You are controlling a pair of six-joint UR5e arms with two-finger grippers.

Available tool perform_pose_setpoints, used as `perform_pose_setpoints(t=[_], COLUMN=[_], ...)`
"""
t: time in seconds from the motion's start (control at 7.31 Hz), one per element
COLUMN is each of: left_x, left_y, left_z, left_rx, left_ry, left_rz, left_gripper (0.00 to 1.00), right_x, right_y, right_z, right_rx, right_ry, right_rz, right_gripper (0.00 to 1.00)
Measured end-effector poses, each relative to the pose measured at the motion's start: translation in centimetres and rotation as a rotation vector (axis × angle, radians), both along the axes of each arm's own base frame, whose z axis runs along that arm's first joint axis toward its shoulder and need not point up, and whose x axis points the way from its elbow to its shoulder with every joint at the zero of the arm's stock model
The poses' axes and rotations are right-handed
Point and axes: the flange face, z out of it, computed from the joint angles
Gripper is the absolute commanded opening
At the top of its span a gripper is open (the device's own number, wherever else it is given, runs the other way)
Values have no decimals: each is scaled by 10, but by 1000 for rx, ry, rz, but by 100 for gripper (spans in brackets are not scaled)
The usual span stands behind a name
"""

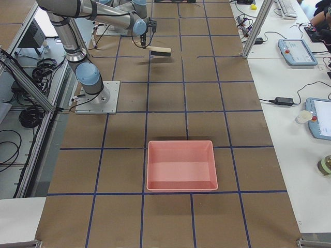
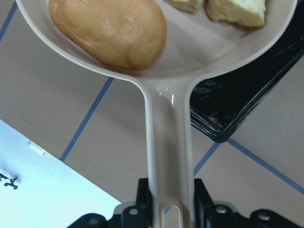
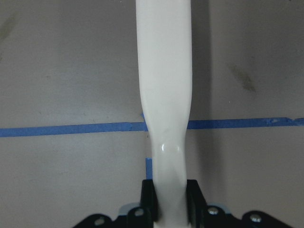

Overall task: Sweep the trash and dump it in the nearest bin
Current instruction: 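Tip the dustpan over the bag with the left gripper while the right lowers the brush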

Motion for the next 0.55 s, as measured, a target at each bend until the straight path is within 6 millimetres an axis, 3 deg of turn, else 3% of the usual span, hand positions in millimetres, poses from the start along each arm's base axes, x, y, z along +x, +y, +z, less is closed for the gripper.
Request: perform_pose_setpoints(t=[0.55], left_x=[-5], left_y=[-7], left_z=[-19], left_rx=[50], left_ry=[-95], left_rz=[-87], left_gripper=[7], right_x=[11], right_y=[5], right_z=[-17], right_rx=[5], right_ry=[6], right_rz=[19], right_gripper=[12])
